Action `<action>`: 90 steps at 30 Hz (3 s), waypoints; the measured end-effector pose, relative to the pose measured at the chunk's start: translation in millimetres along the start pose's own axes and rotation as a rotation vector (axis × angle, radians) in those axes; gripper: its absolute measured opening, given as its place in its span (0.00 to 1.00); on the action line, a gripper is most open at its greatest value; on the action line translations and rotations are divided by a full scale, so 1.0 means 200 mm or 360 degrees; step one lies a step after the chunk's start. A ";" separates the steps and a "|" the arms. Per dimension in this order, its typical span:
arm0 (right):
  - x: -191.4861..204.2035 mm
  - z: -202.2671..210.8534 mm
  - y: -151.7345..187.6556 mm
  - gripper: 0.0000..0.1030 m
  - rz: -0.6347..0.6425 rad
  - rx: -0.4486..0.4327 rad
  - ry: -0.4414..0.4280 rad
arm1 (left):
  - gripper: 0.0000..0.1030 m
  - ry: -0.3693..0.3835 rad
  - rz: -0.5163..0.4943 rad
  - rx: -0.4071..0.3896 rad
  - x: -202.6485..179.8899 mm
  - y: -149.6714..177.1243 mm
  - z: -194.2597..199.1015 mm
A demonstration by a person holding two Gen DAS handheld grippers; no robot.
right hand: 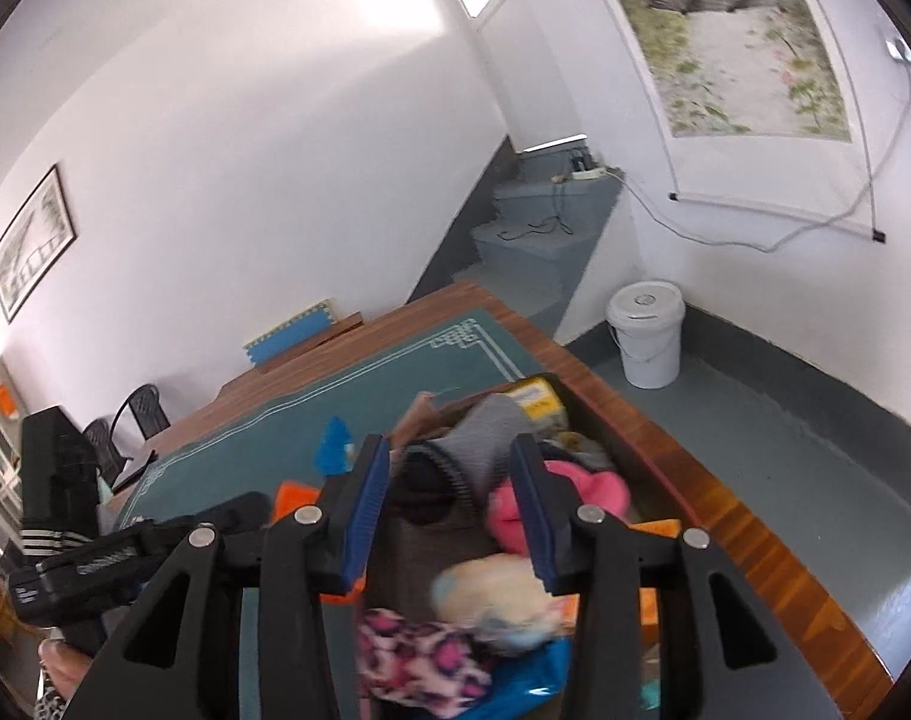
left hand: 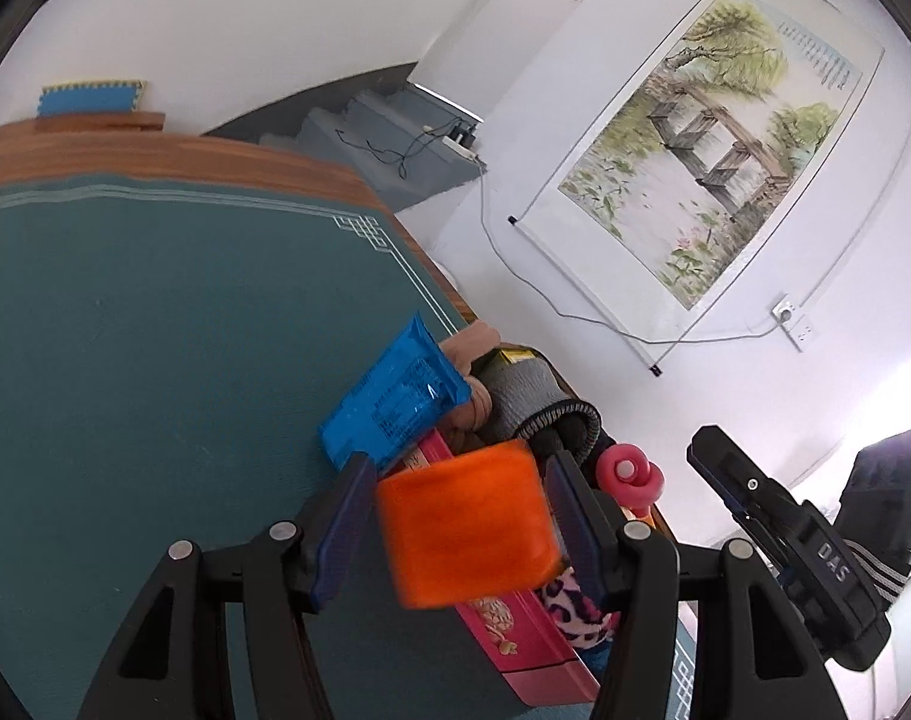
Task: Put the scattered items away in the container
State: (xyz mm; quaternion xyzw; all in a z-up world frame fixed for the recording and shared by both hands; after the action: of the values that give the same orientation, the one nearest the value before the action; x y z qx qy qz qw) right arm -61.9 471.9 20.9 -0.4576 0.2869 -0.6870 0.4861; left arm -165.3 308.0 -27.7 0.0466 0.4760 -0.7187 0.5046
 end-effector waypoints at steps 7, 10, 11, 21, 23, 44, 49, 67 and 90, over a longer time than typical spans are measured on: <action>0.04 -0.05 0.05 0.46 -0.0018 0.0041 -0.0013 | 0.59 0.0029 0.0026 0.0087 0.03 0.05 -0.07; 0.06 -0.08 0.08 0.46 -0.0008 0.0083 -0.0049 | 0.59 0.0029 0.0089 0.0030 0.08 0.01 -0.02; 0.08 -0.09 0.09 0.46 0.0018 0.0099 -0.0068 | 0.59 0.0030 0.0108 0.0015 0.10 0.00 0.00; 0.46 -0.26 0.34 0.58 0.0481 0.0470 -0.0274 | 0.59 0.0017 0.0175 -0.0017 0.18 -0.05 0.06; 0.49 -0.31 0.36 0.58 0.0563 0.0519 -0.0238 | 0.59 0.0027 0.0177 -0.0008 0.18 -0.06 0.06; 0.59 -0.55 0.51 0.81 0.0882 0.0574 -0.0014 | 0.59 -0.0343 0.0198 -0.0033 0.43 -0.06 0.08; 0.58 -0.48 0.52 0.81 0.0733 0.0634 -0.0260 | 0.59 -0.0412 0.0192 -0.0021 0.46 -0.04 0.09; 0.53 -0.54 0.48 0.80 0.0764 0.0629 -0.0173 | 0.59 -0.0508 0.0193 0.0017 0.51 0.00 0.09; 0.45 -0.46 0.26 0.15 0.0702 0.0355 0.0022 | 0.59 -0.0520 0.0192 0.0041 0.49 0.00 0.08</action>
State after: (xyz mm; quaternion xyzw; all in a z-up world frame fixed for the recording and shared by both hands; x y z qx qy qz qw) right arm -134.7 363.9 -30.2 -0.3228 0.3057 -0.5948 0.6698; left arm -206.7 230.4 -72.6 -0.0359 0.3749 -0.6912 0.6168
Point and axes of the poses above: each gripper's, at about its wrist camera, not at the fingertips, and z roughly against the way its jaws point, x to its left, y to its underside, the point moved 6 cm from there along -z, roughly the way its jaws point, and after that the axes turned 2 degrees about -y, right-handed, at the moved point
